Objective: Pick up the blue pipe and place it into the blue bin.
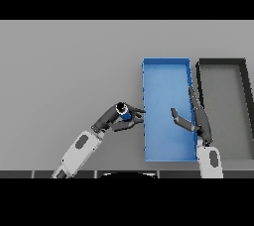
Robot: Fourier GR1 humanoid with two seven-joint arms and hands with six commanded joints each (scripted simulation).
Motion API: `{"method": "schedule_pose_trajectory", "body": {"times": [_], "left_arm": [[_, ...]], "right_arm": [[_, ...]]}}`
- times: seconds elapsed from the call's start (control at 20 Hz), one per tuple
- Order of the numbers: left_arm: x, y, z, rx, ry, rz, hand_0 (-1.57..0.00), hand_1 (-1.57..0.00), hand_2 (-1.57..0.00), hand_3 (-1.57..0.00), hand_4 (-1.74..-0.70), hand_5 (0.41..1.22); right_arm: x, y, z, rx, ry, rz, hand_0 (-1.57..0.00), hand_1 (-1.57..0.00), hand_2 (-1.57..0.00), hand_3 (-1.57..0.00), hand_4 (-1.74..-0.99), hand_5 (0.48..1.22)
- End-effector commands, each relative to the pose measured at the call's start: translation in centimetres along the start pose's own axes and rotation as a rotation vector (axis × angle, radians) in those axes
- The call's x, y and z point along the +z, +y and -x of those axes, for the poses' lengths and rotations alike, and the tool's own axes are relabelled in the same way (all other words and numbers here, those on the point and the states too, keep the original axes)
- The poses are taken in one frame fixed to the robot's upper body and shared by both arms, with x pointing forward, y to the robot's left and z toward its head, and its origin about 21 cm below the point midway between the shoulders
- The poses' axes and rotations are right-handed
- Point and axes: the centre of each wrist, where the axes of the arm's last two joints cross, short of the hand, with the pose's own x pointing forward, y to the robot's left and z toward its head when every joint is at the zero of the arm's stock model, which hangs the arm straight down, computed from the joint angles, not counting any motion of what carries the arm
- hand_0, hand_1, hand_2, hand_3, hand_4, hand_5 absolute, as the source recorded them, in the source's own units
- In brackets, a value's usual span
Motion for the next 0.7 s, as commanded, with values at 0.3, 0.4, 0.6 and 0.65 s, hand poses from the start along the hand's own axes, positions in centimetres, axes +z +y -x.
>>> {"method": "schedule_pose_trajectory", "body": {"times": [0.3,0.4,0.6,0.65], "left_arm": [[-1.2,-0.3,-2.3,-0.02,-0.001,0.049,-1.57,-1.57,-1.57,-1.57,-1.47,1.22],[-1.2,-0.5,-2.1,-0.019,0.014,0.049,-1.57,-1.57,-1.57,-1.57,-1.47,1.22],[-1.2,-0.5,-1.7,-0.027,0.019,0.051,-1.57,-1.57,-1.57,-1.57,-1.47,1.22],[-0.7,-0.5,-1.5,-0.026,0.018,0.059,-1.57,-1.57,-1.57,-1.57,-1.47,1.22]], "right_arm": [[-0.4,-0.8,-0.4,0.019,-0.036,0.015,0.0,0.0,0.0,0.0,-1.151,0.643],[-0.2,-0.9,-0.7,0.035,-0.039,0.021,0.0,0.0,0.0,0.0,-1.141,0.643],[1.0,-0.9,-1.5,0.086,-0.05,0.053,0.0,0.0,0.0,0.0,-1.188,0.643],[1.0,-0.7,-2.0,0.093,-0.051,0.061,0.0,0.0,0.0,0.0,-1.191,0.642]]}}
